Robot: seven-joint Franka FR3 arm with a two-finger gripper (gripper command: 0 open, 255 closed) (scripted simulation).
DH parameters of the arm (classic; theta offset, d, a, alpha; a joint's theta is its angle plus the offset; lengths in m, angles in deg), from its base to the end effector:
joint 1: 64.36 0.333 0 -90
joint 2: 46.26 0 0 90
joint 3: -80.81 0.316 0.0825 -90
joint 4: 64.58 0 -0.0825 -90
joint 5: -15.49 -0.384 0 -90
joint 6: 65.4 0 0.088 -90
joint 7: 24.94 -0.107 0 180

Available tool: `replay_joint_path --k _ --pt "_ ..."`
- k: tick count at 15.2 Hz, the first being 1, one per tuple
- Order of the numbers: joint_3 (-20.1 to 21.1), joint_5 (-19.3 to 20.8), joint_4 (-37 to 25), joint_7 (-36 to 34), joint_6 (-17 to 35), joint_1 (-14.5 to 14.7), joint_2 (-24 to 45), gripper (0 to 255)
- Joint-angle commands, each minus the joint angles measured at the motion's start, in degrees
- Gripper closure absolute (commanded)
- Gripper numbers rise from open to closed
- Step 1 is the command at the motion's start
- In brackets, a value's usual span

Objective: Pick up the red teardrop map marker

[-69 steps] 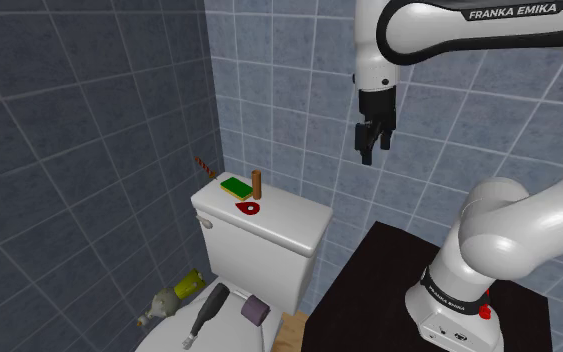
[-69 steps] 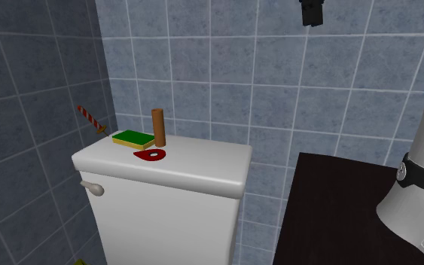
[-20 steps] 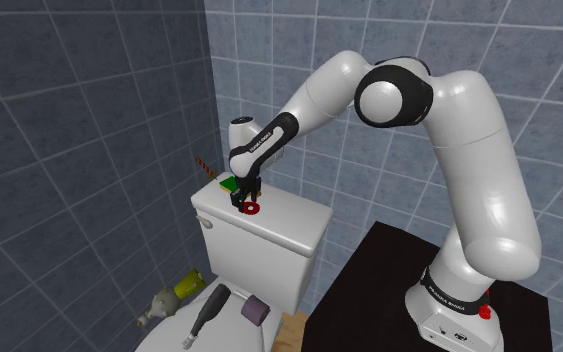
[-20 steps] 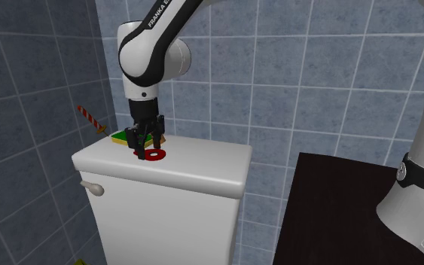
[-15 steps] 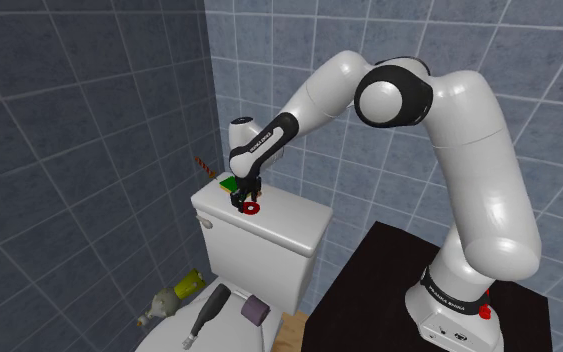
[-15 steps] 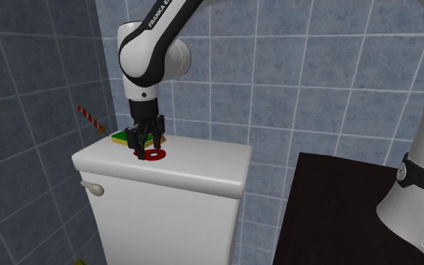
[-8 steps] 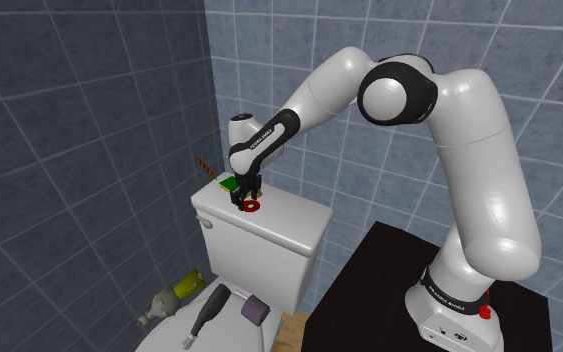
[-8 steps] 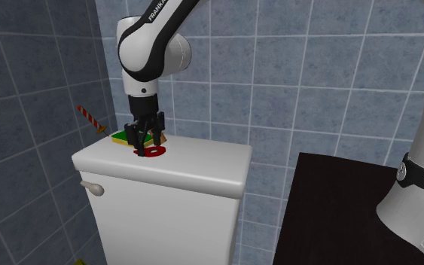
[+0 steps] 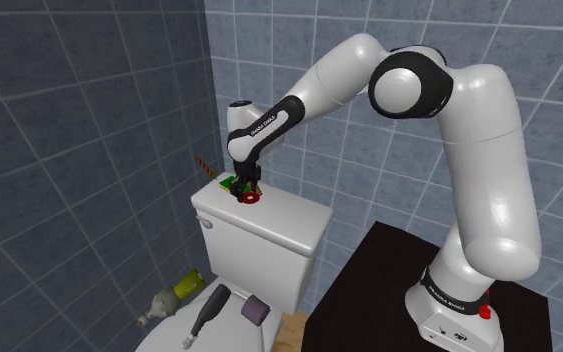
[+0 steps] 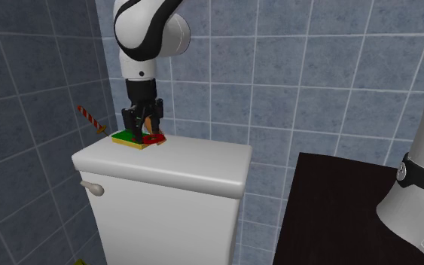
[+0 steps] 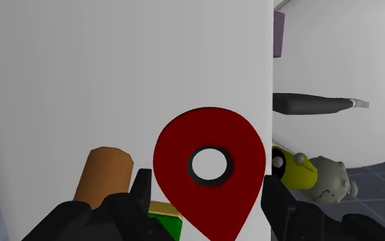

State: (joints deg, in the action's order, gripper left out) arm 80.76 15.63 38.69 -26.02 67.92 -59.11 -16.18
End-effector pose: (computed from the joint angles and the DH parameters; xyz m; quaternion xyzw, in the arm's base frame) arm 0.6509 0.0592 0.2544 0.9993 0.0368 -0.0002 0.0011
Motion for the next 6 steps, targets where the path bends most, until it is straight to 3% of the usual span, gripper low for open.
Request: replay_joint_path --k 1,6 --pt "0.0 0.0 -0.3 0.1 -1.2 -0.1 -0.9 255" --pt "0.0 0.0 -0.6 0.1 -3.1 0.0 -2.4 255"
